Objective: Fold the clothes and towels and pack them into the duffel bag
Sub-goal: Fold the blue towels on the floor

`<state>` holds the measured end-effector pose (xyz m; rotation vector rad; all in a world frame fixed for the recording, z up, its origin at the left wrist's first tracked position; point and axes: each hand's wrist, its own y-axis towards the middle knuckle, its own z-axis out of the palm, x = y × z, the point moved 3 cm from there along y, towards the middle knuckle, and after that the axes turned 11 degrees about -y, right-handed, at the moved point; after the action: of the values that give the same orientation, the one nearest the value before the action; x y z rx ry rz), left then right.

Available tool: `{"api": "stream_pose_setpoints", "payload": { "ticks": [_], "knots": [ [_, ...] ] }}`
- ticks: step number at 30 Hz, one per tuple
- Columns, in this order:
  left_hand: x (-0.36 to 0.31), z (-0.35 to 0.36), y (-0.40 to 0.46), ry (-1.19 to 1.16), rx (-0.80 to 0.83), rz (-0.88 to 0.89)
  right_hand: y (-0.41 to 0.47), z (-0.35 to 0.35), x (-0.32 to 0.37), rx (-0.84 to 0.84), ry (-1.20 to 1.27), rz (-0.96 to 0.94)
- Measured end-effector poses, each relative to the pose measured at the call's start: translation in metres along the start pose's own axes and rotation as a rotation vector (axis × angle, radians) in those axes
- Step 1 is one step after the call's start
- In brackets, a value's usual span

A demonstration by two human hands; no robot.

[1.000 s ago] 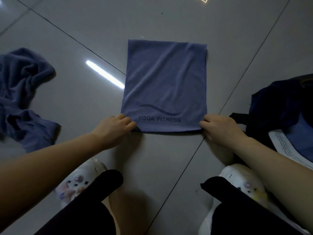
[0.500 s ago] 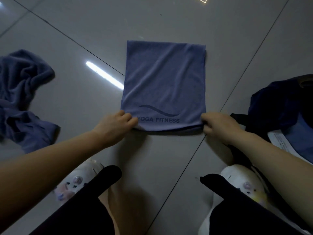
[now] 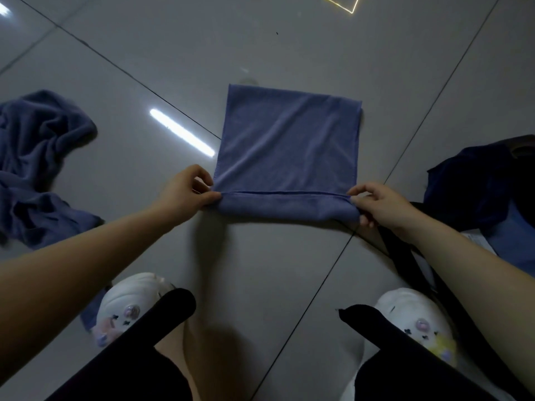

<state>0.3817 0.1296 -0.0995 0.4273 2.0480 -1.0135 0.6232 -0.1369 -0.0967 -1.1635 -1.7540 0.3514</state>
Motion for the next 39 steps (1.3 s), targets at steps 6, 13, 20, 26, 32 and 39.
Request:
{"api": "stream_pose_setpoints", "payload": {
  "ticks": [6,13,20,26,32,39],
  "knots": [
    [-0.003,0.000,-0.002,-0.092,0.015,0.020,-0.002,0.003,0.001,0.067,0.083,-0.018],
    [0.000,-0.008,0.000,0.095,0.040,0.058,-0.005,0.000,0.001,0.000,0.035,-0.010],
    [-0.003,-0.008,-0.002,0.290,0.063,0.071,-0.006,0.001,0.001,-0.029,-0.011,-0.027],
    [0.003,-0.012,-0.002,0.053,0.002,-0.055,-0.006,0.000,0.000,-0.047,-0.017,-0.032],
    [0.002,-0.014,-0.002,0.051,-0.052,-0.009,-0.009,0.000,0.000,-0.067,-0.002,-0.025],
    [0.000,-0.013,-0.003,0.110,-0.019,0.037,-0.012,-0.002,0.005,-0.100,0.034,-0.043]
  ]
}}
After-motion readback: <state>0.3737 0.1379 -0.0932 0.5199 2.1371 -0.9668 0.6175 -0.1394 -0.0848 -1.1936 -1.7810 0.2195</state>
